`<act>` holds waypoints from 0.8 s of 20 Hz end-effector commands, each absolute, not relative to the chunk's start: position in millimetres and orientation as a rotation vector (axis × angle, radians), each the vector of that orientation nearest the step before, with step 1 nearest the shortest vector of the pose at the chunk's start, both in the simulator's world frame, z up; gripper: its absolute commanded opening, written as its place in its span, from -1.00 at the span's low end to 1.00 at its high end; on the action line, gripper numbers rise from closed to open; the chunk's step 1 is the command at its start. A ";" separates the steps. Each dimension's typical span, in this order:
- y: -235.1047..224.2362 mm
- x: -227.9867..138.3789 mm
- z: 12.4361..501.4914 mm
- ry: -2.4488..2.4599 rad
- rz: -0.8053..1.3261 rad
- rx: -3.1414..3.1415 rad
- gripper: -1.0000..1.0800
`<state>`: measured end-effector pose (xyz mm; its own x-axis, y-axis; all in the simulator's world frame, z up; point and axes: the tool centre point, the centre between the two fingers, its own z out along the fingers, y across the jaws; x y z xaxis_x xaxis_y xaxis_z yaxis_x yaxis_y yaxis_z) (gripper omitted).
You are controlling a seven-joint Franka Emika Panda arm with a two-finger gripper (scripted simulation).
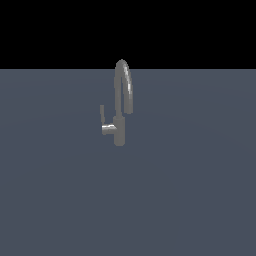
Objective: Turn on the faucet by rotating a designated handle.
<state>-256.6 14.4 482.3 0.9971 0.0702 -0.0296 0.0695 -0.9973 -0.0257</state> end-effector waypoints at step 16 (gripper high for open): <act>37.2 -254.4 454.3 0.060 -0.045 -3.149 -1.00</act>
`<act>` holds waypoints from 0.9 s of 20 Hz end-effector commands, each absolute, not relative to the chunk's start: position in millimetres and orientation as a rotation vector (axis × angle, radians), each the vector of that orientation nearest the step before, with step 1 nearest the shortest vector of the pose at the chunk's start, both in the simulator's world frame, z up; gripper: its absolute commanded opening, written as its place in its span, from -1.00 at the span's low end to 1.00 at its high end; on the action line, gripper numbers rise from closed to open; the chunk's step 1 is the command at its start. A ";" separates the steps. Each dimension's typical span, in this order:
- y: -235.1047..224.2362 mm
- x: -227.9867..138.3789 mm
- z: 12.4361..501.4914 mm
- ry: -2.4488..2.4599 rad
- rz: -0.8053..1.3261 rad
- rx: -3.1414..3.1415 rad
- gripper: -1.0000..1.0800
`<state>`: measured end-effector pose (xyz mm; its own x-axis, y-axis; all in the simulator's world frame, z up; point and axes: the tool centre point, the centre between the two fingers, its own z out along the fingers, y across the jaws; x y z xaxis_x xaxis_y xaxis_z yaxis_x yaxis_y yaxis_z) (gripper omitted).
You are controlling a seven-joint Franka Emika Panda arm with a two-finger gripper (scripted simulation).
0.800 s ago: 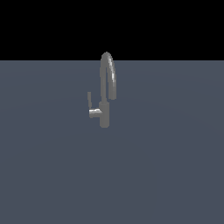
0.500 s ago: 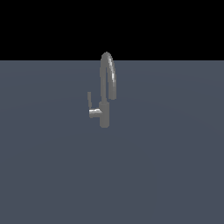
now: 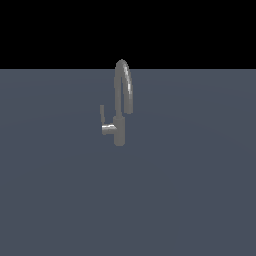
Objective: Turn on the faucet by rotating a designated handle.
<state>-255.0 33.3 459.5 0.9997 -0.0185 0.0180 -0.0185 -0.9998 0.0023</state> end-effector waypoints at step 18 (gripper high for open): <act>96.1 -224.7 370.3 -0.531 0.307 2.977 -1.00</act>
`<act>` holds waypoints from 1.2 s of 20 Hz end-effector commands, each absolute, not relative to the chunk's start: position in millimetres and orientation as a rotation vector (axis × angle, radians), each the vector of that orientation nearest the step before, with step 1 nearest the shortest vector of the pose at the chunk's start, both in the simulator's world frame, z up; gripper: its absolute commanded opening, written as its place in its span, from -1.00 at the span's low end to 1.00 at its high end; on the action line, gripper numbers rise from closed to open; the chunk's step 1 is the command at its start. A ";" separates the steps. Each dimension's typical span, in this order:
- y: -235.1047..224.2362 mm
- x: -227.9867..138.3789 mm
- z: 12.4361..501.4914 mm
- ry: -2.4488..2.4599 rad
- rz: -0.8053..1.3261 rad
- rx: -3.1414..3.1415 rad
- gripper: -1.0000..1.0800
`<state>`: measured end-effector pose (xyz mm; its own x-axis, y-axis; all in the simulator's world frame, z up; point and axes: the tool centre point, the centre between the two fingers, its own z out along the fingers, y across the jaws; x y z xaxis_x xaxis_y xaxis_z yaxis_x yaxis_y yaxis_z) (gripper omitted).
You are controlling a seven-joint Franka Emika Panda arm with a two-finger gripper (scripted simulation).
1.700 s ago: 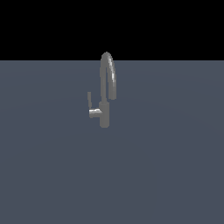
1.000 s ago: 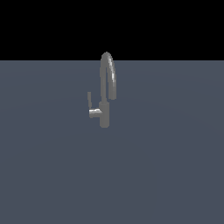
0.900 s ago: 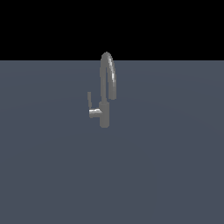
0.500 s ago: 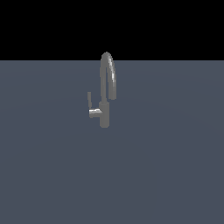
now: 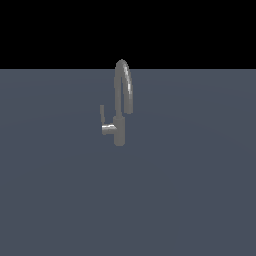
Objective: Turn on the faucet by rotating a designated handle.
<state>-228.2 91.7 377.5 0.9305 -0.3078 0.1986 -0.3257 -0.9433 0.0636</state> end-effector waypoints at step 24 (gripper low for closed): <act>138.7 -155.6 281.5 -0.995 0.560 2.718 -1.00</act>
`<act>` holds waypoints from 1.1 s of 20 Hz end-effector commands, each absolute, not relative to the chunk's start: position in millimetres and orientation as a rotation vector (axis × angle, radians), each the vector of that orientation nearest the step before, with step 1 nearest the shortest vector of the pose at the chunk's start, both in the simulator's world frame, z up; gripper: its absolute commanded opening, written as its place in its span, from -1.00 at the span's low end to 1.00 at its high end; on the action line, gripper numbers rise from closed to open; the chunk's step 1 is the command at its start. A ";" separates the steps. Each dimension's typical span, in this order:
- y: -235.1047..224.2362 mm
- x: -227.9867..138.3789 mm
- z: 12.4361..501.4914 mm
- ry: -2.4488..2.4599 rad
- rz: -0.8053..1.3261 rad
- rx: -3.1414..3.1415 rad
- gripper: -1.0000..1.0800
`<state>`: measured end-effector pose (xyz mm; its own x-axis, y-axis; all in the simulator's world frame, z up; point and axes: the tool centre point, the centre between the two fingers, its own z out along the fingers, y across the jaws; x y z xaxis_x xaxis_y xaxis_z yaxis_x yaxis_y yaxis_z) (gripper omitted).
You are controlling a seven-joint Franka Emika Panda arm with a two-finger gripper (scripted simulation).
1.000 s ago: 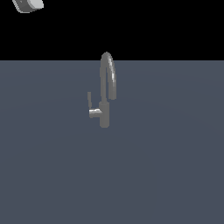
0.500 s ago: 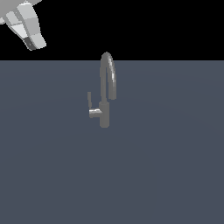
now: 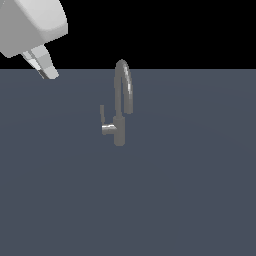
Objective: Turn on the faucet by rotating a designated handle.
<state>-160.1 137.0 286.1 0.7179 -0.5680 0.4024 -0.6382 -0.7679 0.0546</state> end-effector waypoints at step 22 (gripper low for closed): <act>145.2 -98.1 234.6 -1.258 0.701 2.508 -1.00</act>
<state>-101.3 145.1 237.0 0.5228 -0.6787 0.5158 -0.7958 -0.6054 0.0101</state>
